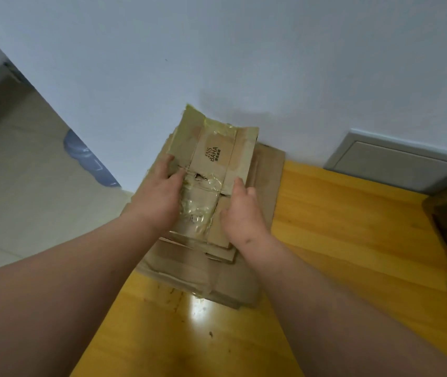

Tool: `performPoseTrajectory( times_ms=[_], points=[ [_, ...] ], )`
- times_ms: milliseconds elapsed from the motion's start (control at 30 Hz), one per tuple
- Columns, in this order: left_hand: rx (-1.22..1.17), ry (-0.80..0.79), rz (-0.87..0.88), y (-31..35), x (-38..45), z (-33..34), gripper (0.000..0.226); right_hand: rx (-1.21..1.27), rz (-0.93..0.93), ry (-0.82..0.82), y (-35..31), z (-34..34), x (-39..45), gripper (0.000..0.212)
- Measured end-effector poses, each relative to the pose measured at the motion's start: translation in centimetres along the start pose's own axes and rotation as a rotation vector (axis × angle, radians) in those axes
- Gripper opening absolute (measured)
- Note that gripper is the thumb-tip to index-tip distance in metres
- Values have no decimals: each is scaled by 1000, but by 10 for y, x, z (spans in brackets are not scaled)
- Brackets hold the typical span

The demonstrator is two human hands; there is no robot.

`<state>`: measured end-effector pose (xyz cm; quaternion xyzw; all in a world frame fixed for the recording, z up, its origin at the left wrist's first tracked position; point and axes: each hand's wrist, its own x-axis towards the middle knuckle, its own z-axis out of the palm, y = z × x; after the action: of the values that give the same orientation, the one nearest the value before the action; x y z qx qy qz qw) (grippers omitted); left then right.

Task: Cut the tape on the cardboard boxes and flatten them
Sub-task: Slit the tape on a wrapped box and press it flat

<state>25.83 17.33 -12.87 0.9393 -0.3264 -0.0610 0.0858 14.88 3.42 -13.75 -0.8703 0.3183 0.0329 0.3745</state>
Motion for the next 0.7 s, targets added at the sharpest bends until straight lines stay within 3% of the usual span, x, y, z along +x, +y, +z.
performPoseTrajectory(
  times_ms=[100,200,333,467,700],
  points=[
    [45,-180,3,-20,12,17,71,-143,75,-45,-2,17,10,68],
    [159,-341,-20,-27,12,31,66,-455,35,31,4,29,9,56],
    [262,-344,50,-29,8,43,90,-469,-173,-9,16,46,5,63],
    [308,-421,165,-29,12,50,76,-550,-240,-95,34,58,3,69],
    [382,-548,116,-19,18,56,71,-604,-195,-163,41,63,9,68]
  ],
)
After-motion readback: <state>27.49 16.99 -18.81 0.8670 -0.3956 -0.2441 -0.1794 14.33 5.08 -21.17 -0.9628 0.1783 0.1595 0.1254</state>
